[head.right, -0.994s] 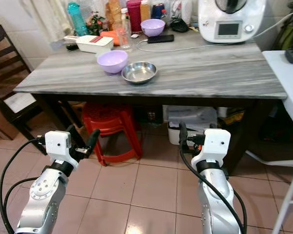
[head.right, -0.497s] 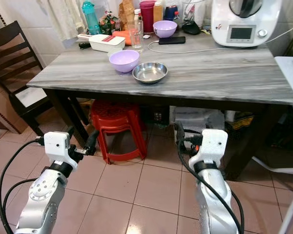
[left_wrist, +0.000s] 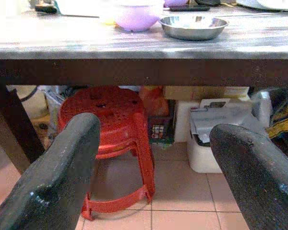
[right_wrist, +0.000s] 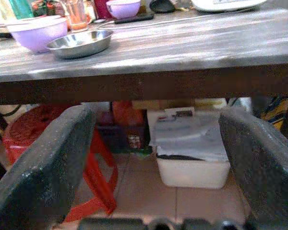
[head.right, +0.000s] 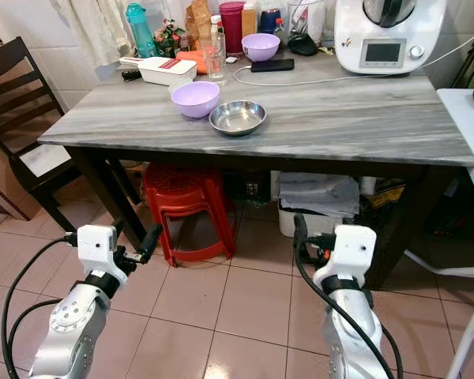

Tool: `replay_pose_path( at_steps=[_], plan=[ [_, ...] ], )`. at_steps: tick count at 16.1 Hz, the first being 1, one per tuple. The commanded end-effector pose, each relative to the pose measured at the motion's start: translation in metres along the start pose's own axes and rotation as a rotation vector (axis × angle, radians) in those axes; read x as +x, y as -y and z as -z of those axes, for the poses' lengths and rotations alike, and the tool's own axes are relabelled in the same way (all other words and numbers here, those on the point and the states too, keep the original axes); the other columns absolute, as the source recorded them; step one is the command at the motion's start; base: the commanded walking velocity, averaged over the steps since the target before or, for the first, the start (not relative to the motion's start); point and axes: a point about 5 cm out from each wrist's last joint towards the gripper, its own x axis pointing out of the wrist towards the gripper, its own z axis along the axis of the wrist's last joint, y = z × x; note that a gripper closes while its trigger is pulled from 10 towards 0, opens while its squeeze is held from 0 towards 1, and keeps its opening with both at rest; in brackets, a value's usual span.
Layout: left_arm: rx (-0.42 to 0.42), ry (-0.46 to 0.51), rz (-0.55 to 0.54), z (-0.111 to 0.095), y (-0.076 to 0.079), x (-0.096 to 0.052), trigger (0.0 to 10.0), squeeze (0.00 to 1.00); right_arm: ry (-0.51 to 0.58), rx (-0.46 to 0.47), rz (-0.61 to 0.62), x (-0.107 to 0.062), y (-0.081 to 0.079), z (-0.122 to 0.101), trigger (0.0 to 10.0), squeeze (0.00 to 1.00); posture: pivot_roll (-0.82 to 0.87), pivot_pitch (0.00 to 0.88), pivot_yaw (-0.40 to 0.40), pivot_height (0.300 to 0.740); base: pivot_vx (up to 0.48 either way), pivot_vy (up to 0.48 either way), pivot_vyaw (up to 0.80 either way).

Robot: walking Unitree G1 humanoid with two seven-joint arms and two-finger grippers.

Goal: Setting the table

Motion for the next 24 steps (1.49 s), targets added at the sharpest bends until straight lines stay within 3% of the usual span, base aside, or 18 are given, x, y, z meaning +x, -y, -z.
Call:
replay_pose_path(
  at_steps=[1,3,5,9,15,16,24],
  plan=[
    [-0.009,-0.016,0.021,0.004,0.003,0.003,10.0,0.0,0.008,-0.015,0.018,-0.002,0.004,-0.001,10.0,0.0,-0.12,0.041,0.102,0.74,0.0,0.0,0.0],
    [-0.079,-0.035,0.059,0.009,0.019,0.009,10.0,0.0,-0.011,-0.054,0.033,-0.007,0.014,-0.003,10.0,0.0,-0.17,0.046,0.032,0.74,0.0,0.0,0.0],
    [-0.104,-0.04,0.053,0.012,0.024,0.011,10.0,0.0,-0.019,-0.08,0.011,-0.009,0.016,-0.003,10.0,0.0,-0.18,0.047,0.034,0.74,0.0,0.0,0.0],
    [-0.071,0.01,0.01,0.011,0.027,0.006,10.0,0.0,-0.003,-0.111,0.005,-0.002,0.024,-0.008,10.0,0.0,-0.17,0.048,0.026,0.74,0.0,0.0,0.0],
    [0.057,0.092,-0.09,-0.006,0.005,0.007,10.0,0.0,0.048,-0.072,-0.06,0.011,0.001,-0.012,10.0,0.0,-0.11,0.014,0.031,0.74,0.0,0.0,0.0],
    [0.043,0.096,-0.11,-0.008,0.002,0.006,10.0,0.0,0.048,-0.066,-0.068,0.011,-0.002,-0.011,10.0,0.0,-0.1,0.017,0.038,0.74,0.0,0.0,0.0],
    [0.038,0.13,-0.038,-0.022,0.015,0.016,10.0,0.0,0.103,-0.065,-0.055,0.013,-0.003,-0.021,10.0,0.0,-0.13,0.016,0.059,0.74,0.0,-0.217,-0.13]
  ],
)
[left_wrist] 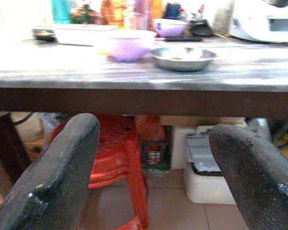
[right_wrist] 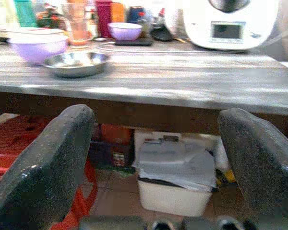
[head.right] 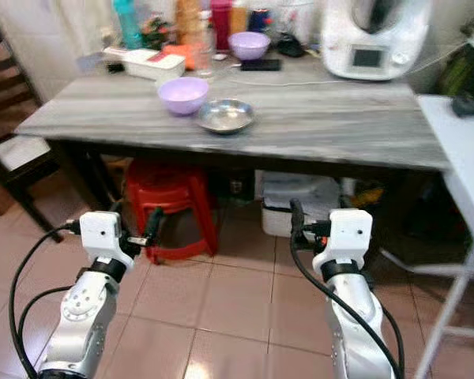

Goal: Setting the table

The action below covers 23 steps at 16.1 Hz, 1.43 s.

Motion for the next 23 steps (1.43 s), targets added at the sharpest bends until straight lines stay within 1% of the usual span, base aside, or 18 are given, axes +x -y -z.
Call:
replay_pose_path(
  at_steps=[1,5,10,14,18,23],
  plan=[
    [-0.004,0.007,0.019,-0.004,0.003,0.002,10.0,0.0,0.013,0.006,0.005,-0.001,-0.001,-0.002,10.0,0.0,-0.13,0.018,0.061,0.74,0.0,-0.326,-0.49],
    [-0.006,0.002,0.03,-0.004,0.003,0.002,10.0,0.0,0.01,0.008,0.013,-0.004,0.001,-0.001,10.0,0.0,-0.13,0.025,0.069,0.74,0.0,-0.337,-0.1],
    [0.001,0.011,0.041,-0.009,0.002,0.001,10.0,0.0,0.032,0.014,0.022,-0.007,-0.001,-0.007,10.0,0.0,-0.13,0.03,0.076,0.74,0.0,-0.337,0.0],
    [0.001,0.008,0.047,-0.01,0.002,0.002,10.0,0.0,0.035,0.01,0.022,-0.007,0.0,-0.008,10.0,0.0,-0.13,0.029,0.075,0.74,0.0,-0.337,0.0],
    [-0.004,0.01,0.053,-0.011,0.002,0.003,10.0,0.0,0.046,0.008,0.024,-0.003,0.0,-0.011,10.0,0.0,-0.13,0.021,0.077,0.74,0.0,-0.335,0.0],
    [-0.01,0.013,0.065,-0.013,0.003,0.003,10.0,0.0,0.06,0.005,0.026,-0.005,0.001,-0.016,10.0,0.0,-0.13,0.024,0.075,0.74,0.0,-0.341,0.0]
  ],
)
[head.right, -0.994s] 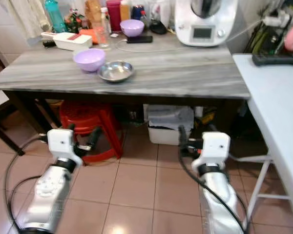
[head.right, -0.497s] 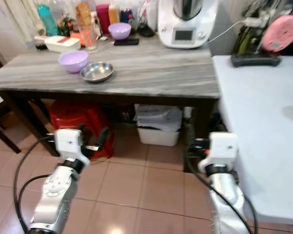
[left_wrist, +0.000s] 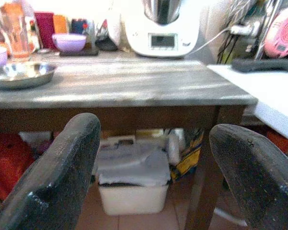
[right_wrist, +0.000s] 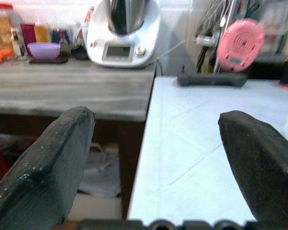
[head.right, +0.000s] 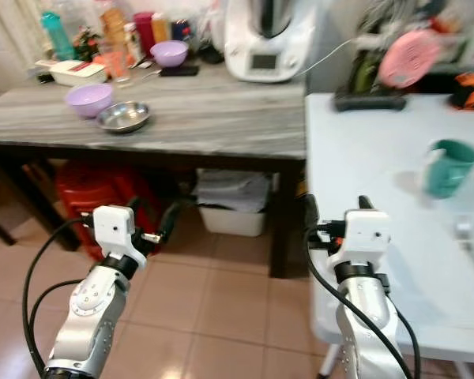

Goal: Setting the table

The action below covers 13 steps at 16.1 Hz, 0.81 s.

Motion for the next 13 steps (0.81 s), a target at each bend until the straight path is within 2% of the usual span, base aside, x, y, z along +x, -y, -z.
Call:
replay_pose_path(
  at_steps=[1,4,6,13],
  plan=[
    [0.001,-0.022,-0.006,0.0019,-0.0074,-0.0035,10.0,0.0,0.004,0.013,-0.017,0.0002,-0.0058,-0.0018,10.0,0.0,-0.13,0.024,0.075,0.74,0.0,-0.341,0.0],
    [-0.005,-0.036,0.009,0.0045,-0.0062,-0.0062,10.0,0.0,-0.008,0.009,-0.011,-0.002,-0.0036,0.0011,10.0,0.0,-0.13,0.031,0.078,0.74,0.0,-0.346,0.0],
    [-0.01,-0.037,0.016,0.0046,-0.0041,-0.0063,10.0,0.0,-0.014,0.01,-0.015,-0.0033,-0.0042,0.0019,10.0,0.0,-0.14,0.032,0.075,0.74,0.0,-0.354,-0.49],
    [-0.02,-0.044,0.023,0.0057,-0.0018,-0.0063,10.0,0.0,-0.022,0.008,-0.023,-0.0028,-0.0047,0.0022,10.0,0.0,-0.13,0.035,0.071,0.74,0.0,-0.354,0.0]
  ],
)
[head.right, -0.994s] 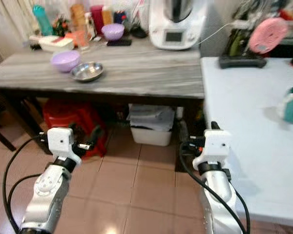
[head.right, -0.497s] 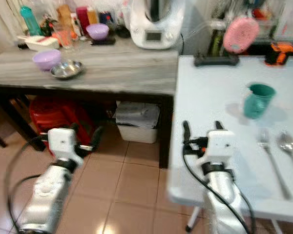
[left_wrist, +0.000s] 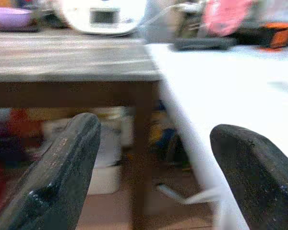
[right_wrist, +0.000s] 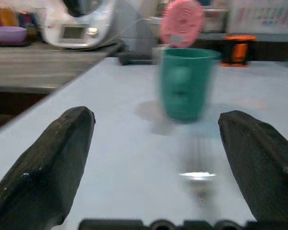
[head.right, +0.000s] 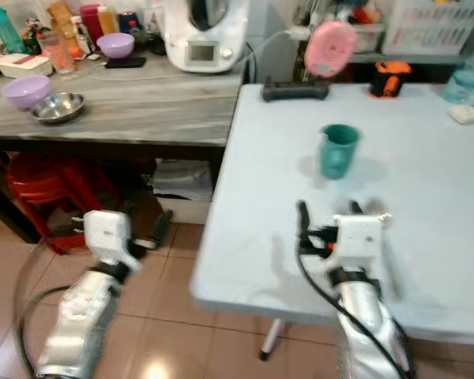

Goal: Setting the table

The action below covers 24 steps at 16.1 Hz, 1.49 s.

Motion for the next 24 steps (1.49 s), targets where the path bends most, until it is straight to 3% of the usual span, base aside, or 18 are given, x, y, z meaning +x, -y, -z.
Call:
replay_pose_path(
  at_steps=[1,8,15,24],
  plan=[
    [0.023,0.006,-0.02,-0.004,-0.009,-0.002,10.0,0.0,0.017,0.019,-0.019,0.002,-0.007,-0.004,10.0,0.0,-0.13,0.037,0.072,0.74,0.0,-0.352,0.0],
    [0.028,-0.027,0.067,0.003,-0.003,-0.002,10.0,0.0,-0.026,0.042,-0.035,0.005,-0.013,0.002,10.0,0.0,-0.13,0.041,0.077,0.74,0.0,-0.137,0.0],
    [0.019,-0.023,0.337,0.004,0.012,-0.013,10.0,0.0,-0.098,0.056,-0.081,0.015,-0.029,0.011,10.0,0.0,-0.13,0.047,0.074,0.74,0.0,0.0,0.0],
    [-0.001,-0.019,0.396,0.005,0.019,-0.013,10.0,0.0,-0.247,0.039,-0.092,0.026,-0.036,0.033,10.0,0.0,-0.13,0.056,0.069,0.74,0.0,0.0,0.0]
  ],
)
